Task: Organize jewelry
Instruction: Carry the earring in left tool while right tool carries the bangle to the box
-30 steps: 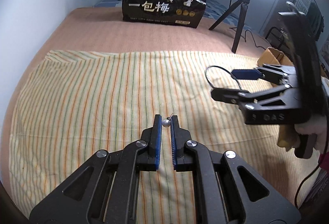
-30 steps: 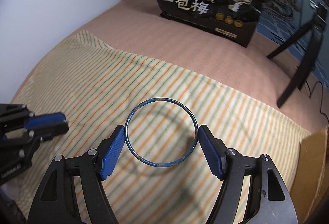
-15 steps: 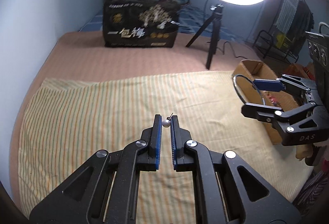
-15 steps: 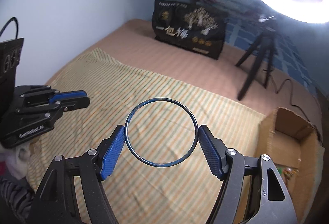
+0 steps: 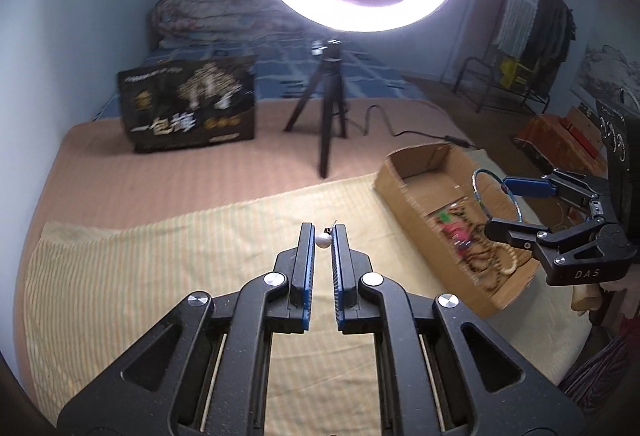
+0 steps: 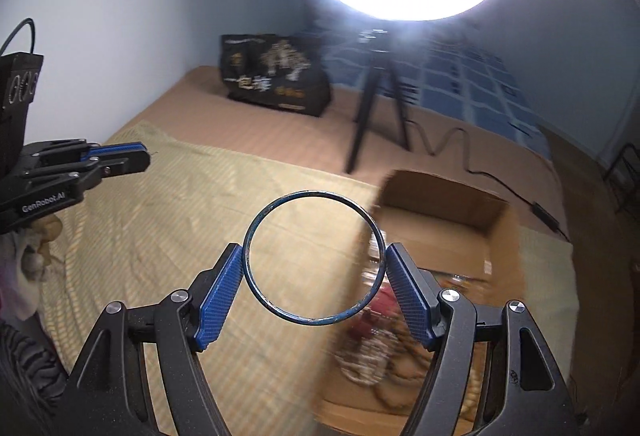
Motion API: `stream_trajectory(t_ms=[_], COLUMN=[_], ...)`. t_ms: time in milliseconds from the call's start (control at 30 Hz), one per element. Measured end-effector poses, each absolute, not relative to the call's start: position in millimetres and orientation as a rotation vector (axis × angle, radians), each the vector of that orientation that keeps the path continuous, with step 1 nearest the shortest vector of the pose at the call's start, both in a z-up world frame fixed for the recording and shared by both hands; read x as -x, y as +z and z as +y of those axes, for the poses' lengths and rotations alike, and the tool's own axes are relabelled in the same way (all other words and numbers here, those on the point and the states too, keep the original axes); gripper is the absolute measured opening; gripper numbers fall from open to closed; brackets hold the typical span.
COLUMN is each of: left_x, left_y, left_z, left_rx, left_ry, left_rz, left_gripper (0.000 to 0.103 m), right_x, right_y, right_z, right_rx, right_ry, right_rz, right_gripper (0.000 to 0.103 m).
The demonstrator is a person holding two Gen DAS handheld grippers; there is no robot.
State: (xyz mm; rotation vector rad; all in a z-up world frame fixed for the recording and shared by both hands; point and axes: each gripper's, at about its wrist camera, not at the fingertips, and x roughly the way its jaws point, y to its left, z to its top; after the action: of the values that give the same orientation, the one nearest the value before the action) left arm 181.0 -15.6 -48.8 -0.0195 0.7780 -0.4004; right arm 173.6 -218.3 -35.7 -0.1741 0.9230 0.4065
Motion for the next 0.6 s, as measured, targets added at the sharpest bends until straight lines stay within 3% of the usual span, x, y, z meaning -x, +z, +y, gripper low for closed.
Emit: stream_trajectory(t_ms=[600], left_x=[-221.1], left_y=[-49.3], left_z=[-127.6], left_rx=[0.031], left_ry=[-0.502], left_rz=[0.790], left_gripper=[0.007], right_x=[-181.4], right_y=[-24.6], right_z=[-306.3], right_rx=[0.131], right_ry=[0.286], right_rz=[0.912], right_gripper=[0.072])
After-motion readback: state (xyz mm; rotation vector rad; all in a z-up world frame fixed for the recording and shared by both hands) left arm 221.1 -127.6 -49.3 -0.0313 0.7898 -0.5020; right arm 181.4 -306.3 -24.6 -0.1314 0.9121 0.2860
